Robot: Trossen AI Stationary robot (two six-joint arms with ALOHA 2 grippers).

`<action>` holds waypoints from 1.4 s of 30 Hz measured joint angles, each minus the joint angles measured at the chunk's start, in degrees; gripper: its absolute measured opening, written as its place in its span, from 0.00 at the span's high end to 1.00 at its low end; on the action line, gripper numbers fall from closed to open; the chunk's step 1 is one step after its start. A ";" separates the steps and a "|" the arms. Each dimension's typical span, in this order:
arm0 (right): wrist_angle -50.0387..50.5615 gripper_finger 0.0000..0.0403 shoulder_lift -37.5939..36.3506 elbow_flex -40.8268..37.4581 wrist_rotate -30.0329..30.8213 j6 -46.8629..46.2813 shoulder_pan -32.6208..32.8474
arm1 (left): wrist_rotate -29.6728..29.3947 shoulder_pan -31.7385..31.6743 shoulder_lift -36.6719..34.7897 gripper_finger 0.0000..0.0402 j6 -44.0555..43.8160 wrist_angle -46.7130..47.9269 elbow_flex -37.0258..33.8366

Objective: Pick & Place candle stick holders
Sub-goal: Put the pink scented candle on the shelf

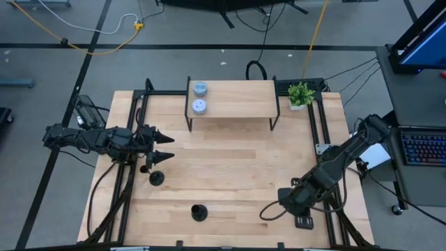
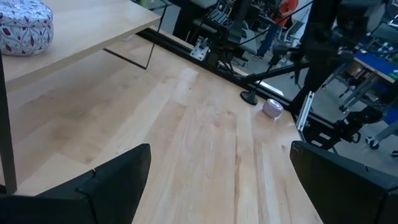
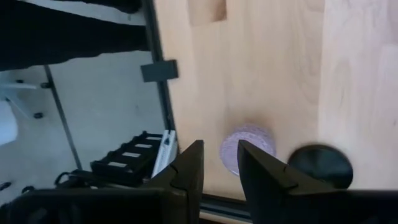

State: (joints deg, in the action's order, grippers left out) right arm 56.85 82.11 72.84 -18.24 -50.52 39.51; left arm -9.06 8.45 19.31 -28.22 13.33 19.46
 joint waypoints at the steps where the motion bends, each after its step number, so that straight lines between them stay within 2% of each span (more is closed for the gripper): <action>1: -0.31 0.78 -0.11 -0.89 -0.04 -0.41 0.00 | 0.00 0.01 0.00 0.02 -0.02 0.05 0.00; 5: -4.37 0.78 -0.25 -4.37 -2.32 -0.10 0.00 | 0.00 -0.01 0.04 0.02 -0.19 0.08 0.00; 10: -10.62 0.78 -0.25 -7.30 -4.48 6.94 0.00 | -0.02 0.02 0.07 0.02 -0.42 0.13 0.00; 17: -9.29 0.78 -0.25 -7.39 -4.36 18.65 0.00 | -0.04 0.00 0.07 0.02 -0.56 0.69 0.00; 25: -3.25 0.78 -0.25 -7.43 -4.32 26.65 0.00 | 0.04 0.00 0.07 0.02 -0.56 0.65 0.00; 35: -1.99 0.78 -0.25 -8.69 -4.16 27.80 -0.02 | 0.07 0.02 0.07 0.02 -0.83 0.05 0.00; 42: -2.43 0.78 -0.25 -10.21 -4.30 24.69 -0.03 | 0.09 0.00 0.07 0.02 -0.87 0.06 0.00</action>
State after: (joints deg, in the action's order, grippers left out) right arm 54.42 81.87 62.63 -22.53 -25.83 39.48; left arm -8.97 8.46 19.38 -29.08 13.39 19.46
